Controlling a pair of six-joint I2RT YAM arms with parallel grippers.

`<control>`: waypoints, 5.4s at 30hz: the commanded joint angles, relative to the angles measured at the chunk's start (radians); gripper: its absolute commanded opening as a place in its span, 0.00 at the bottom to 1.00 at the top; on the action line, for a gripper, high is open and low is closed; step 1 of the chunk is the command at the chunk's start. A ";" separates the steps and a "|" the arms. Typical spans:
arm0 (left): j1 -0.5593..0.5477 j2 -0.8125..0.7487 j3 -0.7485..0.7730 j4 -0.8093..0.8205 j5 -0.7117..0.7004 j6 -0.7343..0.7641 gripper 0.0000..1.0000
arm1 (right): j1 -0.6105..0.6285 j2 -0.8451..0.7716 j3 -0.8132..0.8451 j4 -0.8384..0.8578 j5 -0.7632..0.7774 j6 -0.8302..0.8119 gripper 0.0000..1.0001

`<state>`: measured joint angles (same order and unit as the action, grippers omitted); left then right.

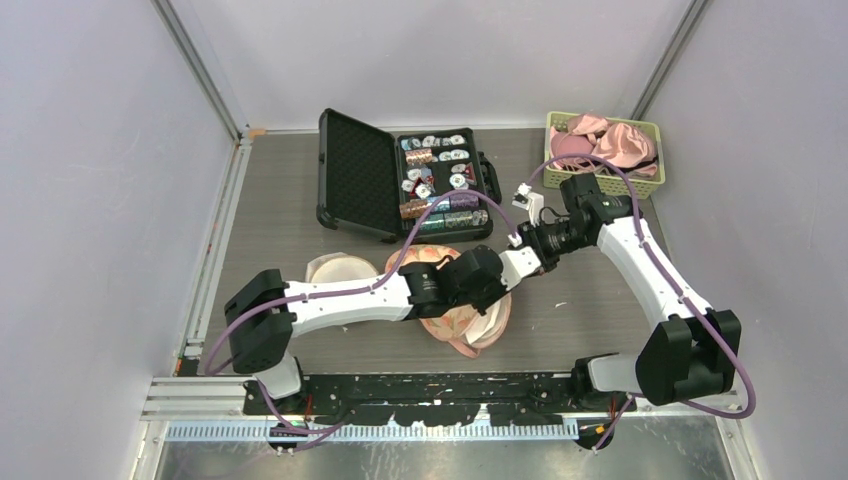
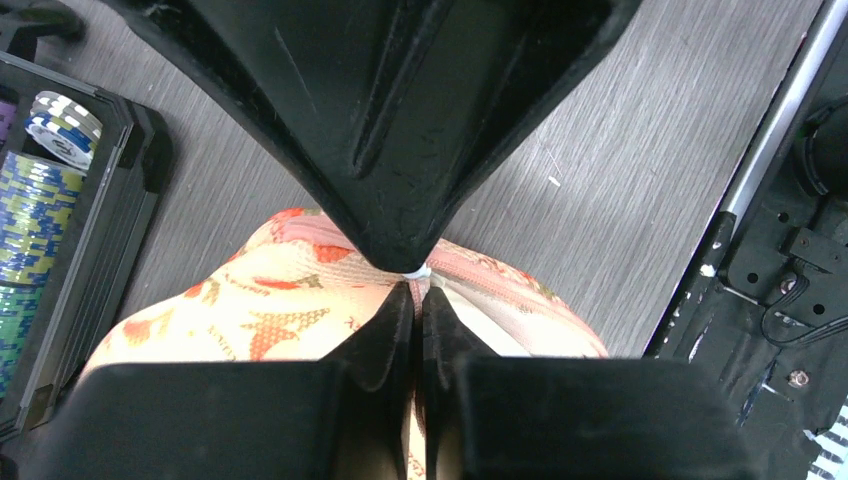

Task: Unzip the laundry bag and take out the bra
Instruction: Unzip the laundry bag at the center of the board, then open the laundry bag at the center of the board.

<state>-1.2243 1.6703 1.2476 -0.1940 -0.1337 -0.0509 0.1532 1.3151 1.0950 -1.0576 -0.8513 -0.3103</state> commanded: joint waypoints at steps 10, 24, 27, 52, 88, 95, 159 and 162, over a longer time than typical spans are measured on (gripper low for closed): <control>-0.001 -0.065 0.020 0.002 0.059 -0.047 0.52 | 0.003 0.004 -0.027 0.043 -0.004 0.024 0.00; -0.007 0.028 0.113 -0.075 -0.136 -0.311 0.63 | 0.005 -0.023 -0.069 0.154 -0.030 0.200 0.01; -0.007 0.052 0.120 -0.079 -0.147 -0.343 0.63 | 0.004 -0.027 -0.070 0.166 -0.039 0.220 0.00; -0.075 -0.025 -0.023 -0.001 0.225 -0.002 0.00 | -0.118 0.156 0.048 -0.095 0.062 -0.236 0.01; -0.002 0.019 -0.095 -0.167 0.509 0.845 0.00 | -0.267 0.223 -0.009 -0.166 0.116 -0.470 0.01; 0.029 0.031 -0.101 -0.232 0.504 0.996 0.00 | -0.268 0.273 0.065 -0.254 0.113 -0.495 0.36; 0.436 0.275 0.487 -0.284 0.428 0.187 0.00 | -0.299 0.331 0.048 0.103 0.331 -0.052 0.59; 0.421 0.243 0.484 -0.298 0.478 0.285 0.00 | -0.388 0.303 0.101 0.002 0.274 -0.118 0.60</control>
<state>-0.7826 1.9556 1.6920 -0.5205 0.2970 0.0772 -0.1532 1.6562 1.1034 -0.9363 -0.4847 -0.3664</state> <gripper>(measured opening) 0.015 0.597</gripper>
